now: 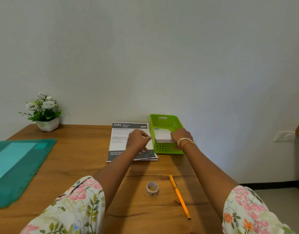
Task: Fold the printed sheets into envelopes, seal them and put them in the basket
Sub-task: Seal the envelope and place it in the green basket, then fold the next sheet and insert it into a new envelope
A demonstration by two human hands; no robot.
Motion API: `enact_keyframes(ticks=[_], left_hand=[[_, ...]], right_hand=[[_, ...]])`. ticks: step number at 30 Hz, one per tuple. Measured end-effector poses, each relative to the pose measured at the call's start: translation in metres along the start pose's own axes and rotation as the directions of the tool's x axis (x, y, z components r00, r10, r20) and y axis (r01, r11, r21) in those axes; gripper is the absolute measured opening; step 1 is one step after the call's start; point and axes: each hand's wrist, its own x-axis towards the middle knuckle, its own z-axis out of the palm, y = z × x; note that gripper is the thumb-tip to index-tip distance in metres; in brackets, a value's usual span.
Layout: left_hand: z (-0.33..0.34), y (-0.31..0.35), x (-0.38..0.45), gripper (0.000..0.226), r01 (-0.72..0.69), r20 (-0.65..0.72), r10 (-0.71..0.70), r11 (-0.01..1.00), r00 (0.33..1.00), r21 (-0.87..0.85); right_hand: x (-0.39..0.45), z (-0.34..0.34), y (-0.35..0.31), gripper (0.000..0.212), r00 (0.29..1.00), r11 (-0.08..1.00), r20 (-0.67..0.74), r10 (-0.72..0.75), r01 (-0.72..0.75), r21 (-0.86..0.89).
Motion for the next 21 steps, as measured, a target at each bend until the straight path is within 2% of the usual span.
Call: enact_keyframes(ticks=[3,6,9,15,21], left_hand=[[-0.017,-0.019,-0.016,0.009,-0.032,-0.015,0.033,0.997,0.999,0.063],[-0.035,-0.041,-0.034,0.012,-0.078,-0.030,0.084,0.984,0.996,0.163],[-0.053,-0.064,-0.051,0.017,-0.063,-0.041,0.073,0.976,0.997,0.207],[-0.087,-0.108,-0.075,0.021,-0.021,-0.097,0.056,0.944,0.994,0.330],[-0.120,-0.155,-0.088,0.035,-0.022,-0.055,0.063,0.830,0.997,0.558]], right_hand=[[-0.025,0.007,-0.002,0.034,0.996,0.991,-0.087,-0.037,0.026,-0.129],[-0.060,0.020,-0.013,0.035,0.962,0.952,-0.226,-0.154,0.083,-0.294],[-0.094,0.043,-0.029,0.030,0.911,0.935,-0.297,-0.284,0.195,-0.297],[-0.136,0.102,-0.059,0.026,0.857,0.828,-0.075,-0.509,0.464,-0.315],[-0.140,0.154,-0.070,0.027,0.830,0.763,0.075,-0.552,0.540,-0.355]])
